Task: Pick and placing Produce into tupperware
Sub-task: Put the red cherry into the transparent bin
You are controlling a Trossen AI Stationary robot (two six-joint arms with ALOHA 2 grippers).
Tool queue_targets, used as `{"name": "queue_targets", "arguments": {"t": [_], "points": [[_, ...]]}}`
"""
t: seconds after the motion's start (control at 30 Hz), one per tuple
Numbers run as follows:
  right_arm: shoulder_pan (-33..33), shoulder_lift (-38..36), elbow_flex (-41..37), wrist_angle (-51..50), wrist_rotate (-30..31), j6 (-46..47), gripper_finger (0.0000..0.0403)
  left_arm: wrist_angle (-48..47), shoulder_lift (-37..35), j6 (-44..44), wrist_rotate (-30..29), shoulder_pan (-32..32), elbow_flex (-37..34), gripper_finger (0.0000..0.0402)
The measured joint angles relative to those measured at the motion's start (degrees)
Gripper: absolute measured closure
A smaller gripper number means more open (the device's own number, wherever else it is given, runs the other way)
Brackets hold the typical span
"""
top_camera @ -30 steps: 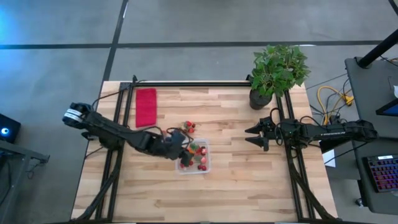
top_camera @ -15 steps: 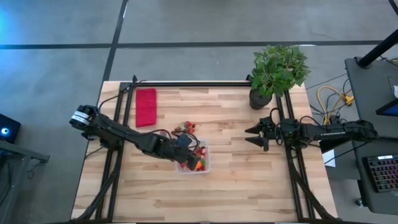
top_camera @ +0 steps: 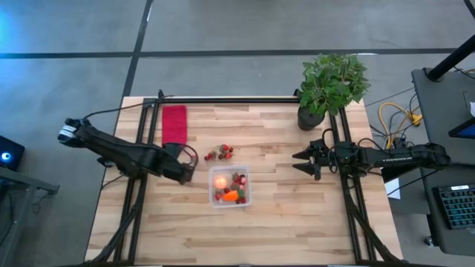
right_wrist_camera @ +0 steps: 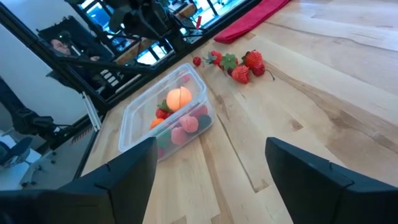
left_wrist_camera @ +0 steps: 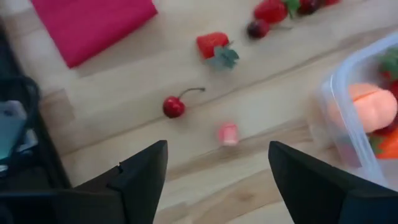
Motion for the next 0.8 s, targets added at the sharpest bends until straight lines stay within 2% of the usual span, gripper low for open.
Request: {"name": "queue_targets", "arguments": {"t": [0.13,0.37,0.6,0.8], "points": [[0.02,0.0,0.0,0.0,0.0,0.0,0.0113,3.79,-0.86,1.18,0.85,0.1,-5.25,0.0147],[0.0,0.0,0.0,0.0,0.0,0.0,0.0108,9.21,2.24,0.79,4.99,2.96,-13.31,0.0151],[0.0,0.0,0.0,0.0,0.0,0.0,0.0115,15.33,2.44,3.99,-0.37,5.08,-16.25,0.0151],[0.0,0.0,0.0,0.0,0.01,0.0,0.0109,18.47,2.37,9.39,1.25,10.33,-19.81,0.0151]]}}
